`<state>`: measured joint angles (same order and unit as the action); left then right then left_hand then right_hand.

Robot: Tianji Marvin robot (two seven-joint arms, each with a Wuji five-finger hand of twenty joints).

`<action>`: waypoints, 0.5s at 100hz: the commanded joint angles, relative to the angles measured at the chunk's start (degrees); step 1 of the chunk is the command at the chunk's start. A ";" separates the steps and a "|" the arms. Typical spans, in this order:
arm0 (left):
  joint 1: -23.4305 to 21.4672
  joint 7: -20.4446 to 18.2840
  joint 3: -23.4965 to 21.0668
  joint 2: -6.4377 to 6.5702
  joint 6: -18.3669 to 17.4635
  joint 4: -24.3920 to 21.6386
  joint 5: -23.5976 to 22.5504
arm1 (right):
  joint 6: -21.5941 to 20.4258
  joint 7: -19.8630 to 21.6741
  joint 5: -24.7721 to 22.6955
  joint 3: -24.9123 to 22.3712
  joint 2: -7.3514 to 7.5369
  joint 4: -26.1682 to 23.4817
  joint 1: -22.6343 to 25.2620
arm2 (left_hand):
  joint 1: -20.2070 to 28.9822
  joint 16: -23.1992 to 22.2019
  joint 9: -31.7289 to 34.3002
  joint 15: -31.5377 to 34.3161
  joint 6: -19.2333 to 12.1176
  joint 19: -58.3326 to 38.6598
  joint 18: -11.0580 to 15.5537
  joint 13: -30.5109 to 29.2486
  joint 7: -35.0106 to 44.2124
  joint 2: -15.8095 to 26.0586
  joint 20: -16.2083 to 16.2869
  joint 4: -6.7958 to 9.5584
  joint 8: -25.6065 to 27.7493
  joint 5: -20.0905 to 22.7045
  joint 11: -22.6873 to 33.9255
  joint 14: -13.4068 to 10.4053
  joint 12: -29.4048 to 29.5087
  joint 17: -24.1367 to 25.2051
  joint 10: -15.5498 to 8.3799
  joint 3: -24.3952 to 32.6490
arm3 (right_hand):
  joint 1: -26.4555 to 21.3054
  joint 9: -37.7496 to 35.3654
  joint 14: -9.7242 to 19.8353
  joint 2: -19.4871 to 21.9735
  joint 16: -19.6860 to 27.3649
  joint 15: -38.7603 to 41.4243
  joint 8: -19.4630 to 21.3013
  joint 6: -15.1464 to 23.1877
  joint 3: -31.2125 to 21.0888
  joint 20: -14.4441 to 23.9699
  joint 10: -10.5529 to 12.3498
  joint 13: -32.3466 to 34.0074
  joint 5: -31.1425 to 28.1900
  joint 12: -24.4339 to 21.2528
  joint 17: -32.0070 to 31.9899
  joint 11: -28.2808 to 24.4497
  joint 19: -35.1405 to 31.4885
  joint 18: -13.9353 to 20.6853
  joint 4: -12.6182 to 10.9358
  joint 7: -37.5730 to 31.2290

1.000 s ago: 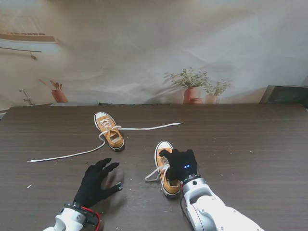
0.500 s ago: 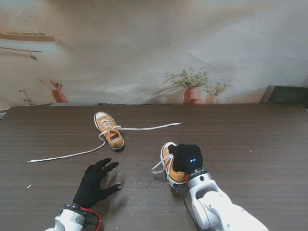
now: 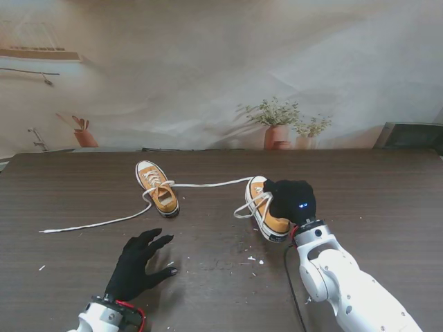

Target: Tie the shoelaces into a bow on the shoes

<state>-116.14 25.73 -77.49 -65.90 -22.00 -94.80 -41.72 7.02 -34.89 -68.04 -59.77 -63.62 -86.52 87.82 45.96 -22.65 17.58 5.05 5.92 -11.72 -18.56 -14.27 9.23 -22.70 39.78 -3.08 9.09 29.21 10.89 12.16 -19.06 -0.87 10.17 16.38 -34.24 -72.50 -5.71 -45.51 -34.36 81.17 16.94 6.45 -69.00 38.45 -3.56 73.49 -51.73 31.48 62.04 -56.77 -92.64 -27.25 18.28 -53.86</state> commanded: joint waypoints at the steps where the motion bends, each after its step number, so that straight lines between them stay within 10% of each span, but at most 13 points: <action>1: -0.51 -0.53 0.13 0.08 -0.34 -0.98 -0.48 | -0.98 -0.97 0.30 -1.11 0.83 1.98 -2.43 | -0.95 -1.56 -0.06 0.03 0.39 0.07 -1.01 -0.66 -0.08 2.07 1.09 0.99 1.22 0.51 0.46 0.10 -0.62 -0.02 -0.39 0.00 | -3.19 -0.41 1.00 5.85 0.00 0.51 3.02 3.07 -1.48 -0.43 0.90 1.68 -2.03 0.64 0.43 -1.37 -2.28 -0.59 -0.91 -5.27; 50: -1.38 -0.12 0.84 0.30 -1.65 -2.15 -1.96 | -3.40 -6.83 1.04 0.59 1.65 19.51 -13.55 | -0.82 -1.61 -0.14 0.03 0.43 0.06 -1.06 -0.74 -0.15 2.81 1.16 1.16 1.21 0.46 0.46 0.25 -0.55 -0.18 -0.35 -1.10 | -1.52 0.20 1.77 6.82 0.52 -0.28 1.74 6.33 -0.47 -0.56 2.41 1.71 -0.61 0.58 -0.13 -1.69 -1.88 0.74 -0.84 -5.19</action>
<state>-117.24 26.32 -76.80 -65.66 -23.27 -96.37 -43.43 3.69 -42.05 -67.18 -59.10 -62.69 -67.52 76.01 45.95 -22.70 17.59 5.05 5.93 -11.72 -18.58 -14.27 9.23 -21.39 39.80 -3.08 9.10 29.22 10.89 12.16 -19.06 -0.96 10.17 16.37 -34.16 -72.50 -5.05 -44.96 -34.37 81.01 16.97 8.09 -67.84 38.33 -2.13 73.50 -51.66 31.48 61.59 -56.79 -92.65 -26.96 18.28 -53.86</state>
